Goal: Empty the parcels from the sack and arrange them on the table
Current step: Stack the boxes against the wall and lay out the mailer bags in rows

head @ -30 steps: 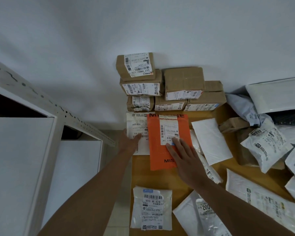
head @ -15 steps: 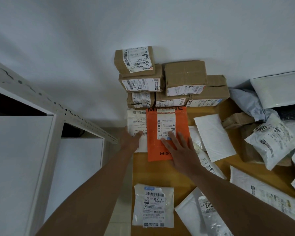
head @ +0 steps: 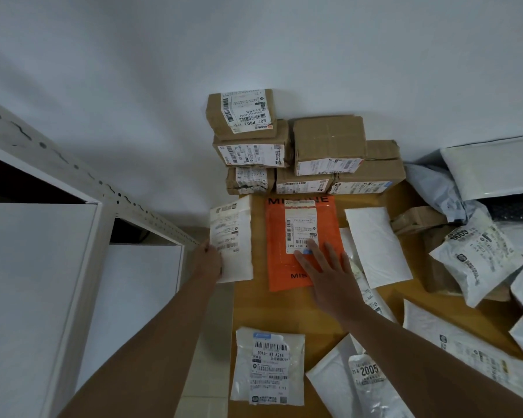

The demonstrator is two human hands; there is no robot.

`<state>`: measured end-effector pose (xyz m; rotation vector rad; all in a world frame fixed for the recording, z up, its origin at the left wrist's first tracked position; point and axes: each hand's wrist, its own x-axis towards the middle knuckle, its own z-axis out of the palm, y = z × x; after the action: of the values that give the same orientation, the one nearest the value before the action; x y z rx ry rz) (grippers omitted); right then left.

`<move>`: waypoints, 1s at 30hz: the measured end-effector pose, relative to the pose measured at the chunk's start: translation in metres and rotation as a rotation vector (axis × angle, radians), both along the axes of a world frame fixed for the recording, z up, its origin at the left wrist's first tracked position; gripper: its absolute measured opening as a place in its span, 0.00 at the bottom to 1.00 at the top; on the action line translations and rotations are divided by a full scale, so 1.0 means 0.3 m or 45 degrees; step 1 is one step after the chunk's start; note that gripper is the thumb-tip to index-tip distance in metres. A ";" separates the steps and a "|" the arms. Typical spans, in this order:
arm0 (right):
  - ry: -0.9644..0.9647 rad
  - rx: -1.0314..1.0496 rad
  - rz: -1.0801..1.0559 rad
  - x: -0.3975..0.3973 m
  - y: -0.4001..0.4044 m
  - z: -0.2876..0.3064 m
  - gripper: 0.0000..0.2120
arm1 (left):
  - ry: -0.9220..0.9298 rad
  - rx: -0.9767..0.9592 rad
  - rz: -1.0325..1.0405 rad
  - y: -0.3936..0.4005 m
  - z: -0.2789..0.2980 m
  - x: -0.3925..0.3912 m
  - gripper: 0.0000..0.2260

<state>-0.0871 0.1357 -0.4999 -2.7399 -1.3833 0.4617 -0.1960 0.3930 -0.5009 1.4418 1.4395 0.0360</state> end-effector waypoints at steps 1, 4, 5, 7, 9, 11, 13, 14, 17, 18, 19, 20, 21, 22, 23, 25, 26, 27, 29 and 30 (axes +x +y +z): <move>-0.007 0.004 0.004 0.001 0.003 -0.001 0.37 | -0.003 0.017 -0.016 0.001 -0.014 0.009 0.17; -0.017 0.007 0.029 -0.012 0.025 -0.005 0.37 | 0.021 0.038 -0.064 -0.034 -0.010 0.052 0.17; -0.013 0.008 0.034 -0.018 0.035 -0.006 0.37 | 0.034 0.036 -0.057 -0.044 -0.006 0.064 0.17; -0.012 0.011 0.033 -0.028 0.053 -0.009 0.38 | 0.049 0.032 -0.042 -0.058 0.004 0.087 0.16; -0.011 0.012 0.029 -0.030 0.064 -0.010 0.38 | 0.033 0.042 -0.019 -0.062 0.004 0.103 0.16; -0.013 0.012 0.027 -0.027 0.067 -0.013 0.38 | -0.029 -0.004 0.013 -0.068 0.001 0.110 0.15; -0.010 0.004 0.036 -0.023 0.067 -0.016 0.39 | -0.113 -0.062 0.024 -0.078 0.007 0.113 0.15; -0.006 -0.003 0.044 -0.020 0.067 -0.017 0.39 | -0.124 -0.078 0.008 -0.081 0.016 0.114 0.16; 0.004 -0.030 0.063 -0.010 0.071 -0.014 0.39 | -0.102 -0.091 -0.007 -0.078 0.020 0.124 0.23; 0.016 -0.038 0.068 -0.006 0.072 -0.012 0.39 | -0.088 -0.075 -0.004 -0.072 0.013 0.127 0.25; 0.026 -0.042 0.074 -0.004 0.072 -0.011 0.39 | -0.079 -0.056 -0.004 -0.069 0.012 0.128 0.26; 0.036 -0.050 0.078 -0.001 0.070 -0.010 0.39 | -0.074 -0.046 -0.009 -0.068 0.013 0.130 0.26; 0.047 -0.060 0.082 0.003 0.068 -0.011 0.40 | -0.069 -0.041 -0.016 -0.066 0.005 0.131 0.26; 0.057 -0.069 0.086 0.005 0.066 -0.009 0.40 | -0.069 -0.039 -0.017 -0.068 0.002 0.133 0.26; 0.063 -0.068 0.093 0.007 0.064 -0.007 0.41 | -0.069 -0.032 -0.014 -0.068 -0.001 0.134 0.26; 0.078 -0.055 0.119 0.011 0.060 0.004 0.43 | -0.060 -0.013 -0.033 -0.066 -0.004 0.132 0.27; 0.082 -0.042 0.127 0.012 0.054 0.014 0.43 | -0.048 -0.001 -0.036 -0.066 -0.001 0.130 0.29; 0.072 -0.016 0.111 0.014 0.043 0.024 0.42 | -0.020 0.018 -0.031 -0.064 -0.006 0.127 0.32; 0.023 0.043 -0.045 0.015 0.004 0.041 0.38 | 0.110 0.087 -0.017 -0.064 -0.010 0.122 0.37; -0.002 0.060 -0.175 0.012 -0.020 0.053 0.38 | 0.170 0.127 -0.007 -0.073 -0.001 0.120 0.38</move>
<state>-0.0834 0.1296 -0.4840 -2.7739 -1.1796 0.4142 -0.1601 0.3710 -0.5012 1.5541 1.5610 0.0082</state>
